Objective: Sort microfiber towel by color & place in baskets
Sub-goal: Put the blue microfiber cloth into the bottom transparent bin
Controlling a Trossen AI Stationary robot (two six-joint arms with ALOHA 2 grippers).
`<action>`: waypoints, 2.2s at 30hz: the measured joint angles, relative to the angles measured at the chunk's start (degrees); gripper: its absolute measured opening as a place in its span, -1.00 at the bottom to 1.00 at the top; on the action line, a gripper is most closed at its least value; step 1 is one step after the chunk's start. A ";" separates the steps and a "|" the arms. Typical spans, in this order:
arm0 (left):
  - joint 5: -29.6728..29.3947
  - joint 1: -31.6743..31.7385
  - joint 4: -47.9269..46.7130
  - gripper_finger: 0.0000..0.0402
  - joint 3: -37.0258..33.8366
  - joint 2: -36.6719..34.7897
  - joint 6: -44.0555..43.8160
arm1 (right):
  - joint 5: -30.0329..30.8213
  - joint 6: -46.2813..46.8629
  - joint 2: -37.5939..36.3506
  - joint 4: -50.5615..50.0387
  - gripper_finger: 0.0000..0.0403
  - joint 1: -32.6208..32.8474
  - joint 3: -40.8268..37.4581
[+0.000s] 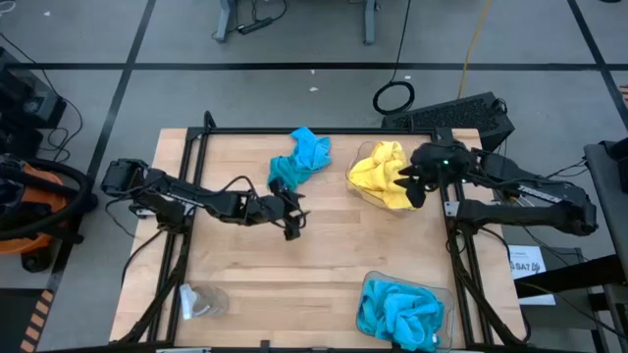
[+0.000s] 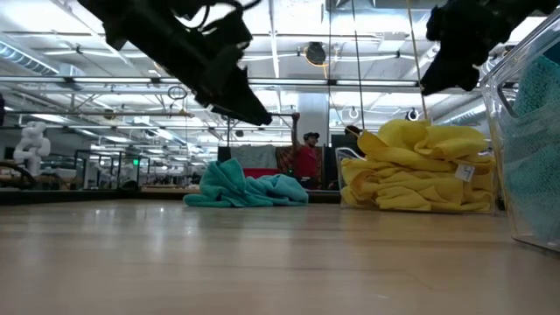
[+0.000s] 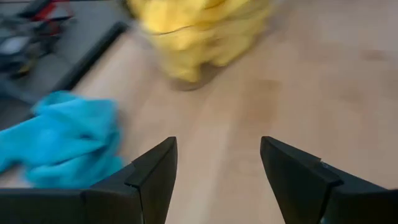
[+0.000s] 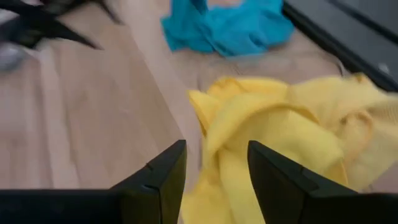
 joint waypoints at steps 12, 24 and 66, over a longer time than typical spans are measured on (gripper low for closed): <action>-8.25 12.41 -11.81 0.18 0.00 0.00 -6.61 | -0.02 -0.19 -5.16 6.17 -0.16 8.70 0.11; -1.36 23.92 -15.68 0.18 0.04 2.21 -15.74 | 0.67 -0.39 -4.06 8.58 -0.16 15.20 0.11; -4.82 9.80 -36.27 -0.99 30.32 0.07 1.62 | 5.70 0.56 -0.40 8.50 -0.16 23.91 0.11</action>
